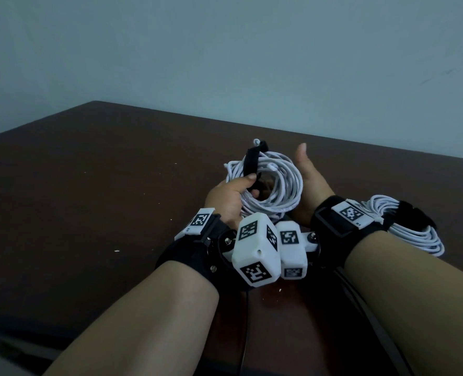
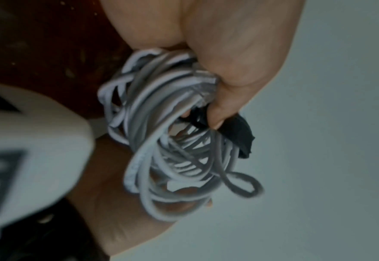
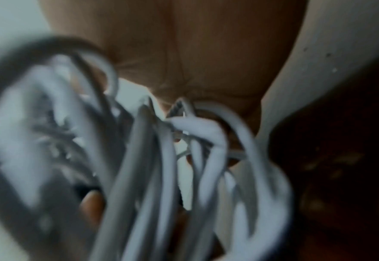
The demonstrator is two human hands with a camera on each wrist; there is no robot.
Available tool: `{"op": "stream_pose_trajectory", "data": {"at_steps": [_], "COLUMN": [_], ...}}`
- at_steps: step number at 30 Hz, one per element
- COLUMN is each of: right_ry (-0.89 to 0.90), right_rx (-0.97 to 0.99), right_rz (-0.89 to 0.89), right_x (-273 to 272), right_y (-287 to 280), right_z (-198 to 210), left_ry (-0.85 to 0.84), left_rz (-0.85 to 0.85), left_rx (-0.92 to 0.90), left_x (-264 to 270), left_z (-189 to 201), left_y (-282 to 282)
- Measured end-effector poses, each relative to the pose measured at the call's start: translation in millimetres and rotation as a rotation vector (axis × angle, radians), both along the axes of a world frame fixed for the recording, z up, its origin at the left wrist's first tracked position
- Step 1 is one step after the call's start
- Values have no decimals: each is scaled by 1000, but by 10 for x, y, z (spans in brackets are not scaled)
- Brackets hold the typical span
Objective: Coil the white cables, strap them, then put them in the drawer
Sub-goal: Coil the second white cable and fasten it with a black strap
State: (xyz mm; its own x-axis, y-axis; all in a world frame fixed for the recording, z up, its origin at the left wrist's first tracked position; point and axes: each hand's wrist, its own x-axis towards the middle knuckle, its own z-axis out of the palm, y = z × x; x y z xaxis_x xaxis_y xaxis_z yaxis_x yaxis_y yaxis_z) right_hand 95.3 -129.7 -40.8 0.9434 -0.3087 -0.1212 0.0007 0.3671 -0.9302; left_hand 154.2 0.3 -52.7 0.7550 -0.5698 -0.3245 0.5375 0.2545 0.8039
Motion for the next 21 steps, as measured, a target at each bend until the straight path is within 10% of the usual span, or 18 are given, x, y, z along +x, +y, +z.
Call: {"op": "stream_pose_trajectory", "data": {"at_steps": [7,21], "right_ry": [-90,398], "right_rx": [-675,-1862], "right_rz": [-517,-144], "right_x": [-20,50], "right_y": [155,473], "right_z": [159,434], "left_ry": [65,-27], "left_rz": [152,224], "left_rx": [-10,72], "left_x": [47,28], "left_z": [-14,4], "left_y": [37,26]}}
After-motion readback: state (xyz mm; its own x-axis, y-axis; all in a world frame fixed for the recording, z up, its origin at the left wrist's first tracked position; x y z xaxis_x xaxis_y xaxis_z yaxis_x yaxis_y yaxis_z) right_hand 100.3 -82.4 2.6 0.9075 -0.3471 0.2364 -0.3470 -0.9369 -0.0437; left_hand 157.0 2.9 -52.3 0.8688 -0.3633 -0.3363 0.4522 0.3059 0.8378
